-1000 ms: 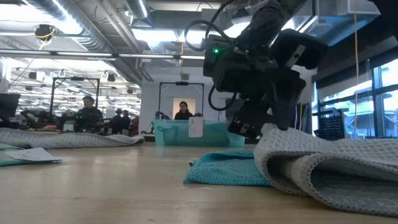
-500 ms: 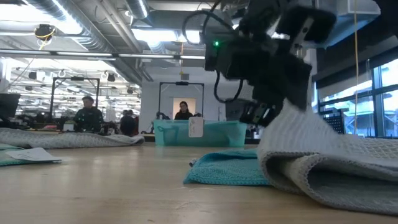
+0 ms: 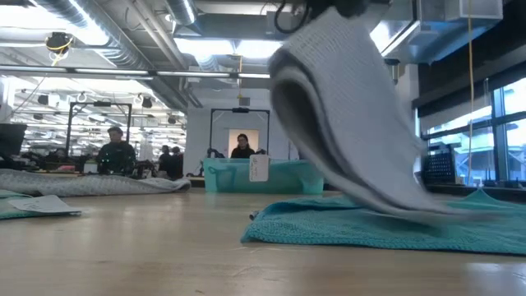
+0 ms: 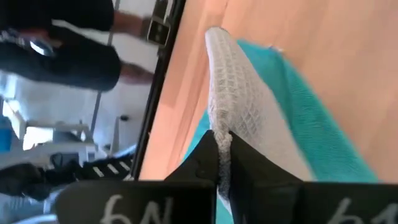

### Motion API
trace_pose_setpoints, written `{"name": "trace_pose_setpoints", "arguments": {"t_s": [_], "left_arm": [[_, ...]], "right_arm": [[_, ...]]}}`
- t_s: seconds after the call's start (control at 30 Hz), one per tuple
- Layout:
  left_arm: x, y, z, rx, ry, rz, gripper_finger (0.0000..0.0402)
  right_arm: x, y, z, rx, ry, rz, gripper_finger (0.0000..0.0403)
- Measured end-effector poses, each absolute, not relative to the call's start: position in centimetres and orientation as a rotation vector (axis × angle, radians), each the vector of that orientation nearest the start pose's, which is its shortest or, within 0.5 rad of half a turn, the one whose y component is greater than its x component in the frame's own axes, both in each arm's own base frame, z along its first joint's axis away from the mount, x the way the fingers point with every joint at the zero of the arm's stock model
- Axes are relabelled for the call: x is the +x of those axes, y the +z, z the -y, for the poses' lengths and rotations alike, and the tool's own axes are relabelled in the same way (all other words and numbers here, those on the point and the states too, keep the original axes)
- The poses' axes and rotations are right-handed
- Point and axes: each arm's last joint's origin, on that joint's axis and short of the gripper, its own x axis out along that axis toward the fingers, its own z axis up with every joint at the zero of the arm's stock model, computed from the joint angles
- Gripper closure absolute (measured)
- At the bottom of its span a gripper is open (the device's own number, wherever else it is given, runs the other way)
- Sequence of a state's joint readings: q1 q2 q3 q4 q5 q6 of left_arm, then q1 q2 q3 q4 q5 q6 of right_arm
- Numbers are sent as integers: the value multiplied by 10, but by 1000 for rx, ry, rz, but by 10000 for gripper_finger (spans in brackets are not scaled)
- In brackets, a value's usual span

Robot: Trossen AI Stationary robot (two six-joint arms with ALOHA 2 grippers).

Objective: Fold microfiber towels
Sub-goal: Put the folded gray towel into the bin

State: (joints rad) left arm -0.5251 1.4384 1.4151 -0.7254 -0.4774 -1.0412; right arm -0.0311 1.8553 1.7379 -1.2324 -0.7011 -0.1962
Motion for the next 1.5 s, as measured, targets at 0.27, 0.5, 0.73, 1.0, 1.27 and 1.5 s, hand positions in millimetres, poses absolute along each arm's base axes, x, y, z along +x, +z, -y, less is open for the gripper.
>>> {"name": "trace_pose_setpoints", "arguments": {"t_s": [0.27,0.5,0.73,1.0,1.27,1.5], "left_arm": [[253,371,134,-672,246,-573,241],[228,399,115,-652,230,-459,241],[210,417,94,-624,228,-388,241],[208,415,71,-593,375,-382,241],[224,405,30,-494,607,-399,229],[241,398,-3,-526,670,-418,214]], "right_arm": [[360,351,45,275,462,-1113,388],[348,367,105,243,310,-1029,387],[344,368,148,219,217,-943,387],[362,369,156,285,221,-788,387],[363,370,156,276,276,-753,386],[376,354,182,244,247,-704,386]]}}
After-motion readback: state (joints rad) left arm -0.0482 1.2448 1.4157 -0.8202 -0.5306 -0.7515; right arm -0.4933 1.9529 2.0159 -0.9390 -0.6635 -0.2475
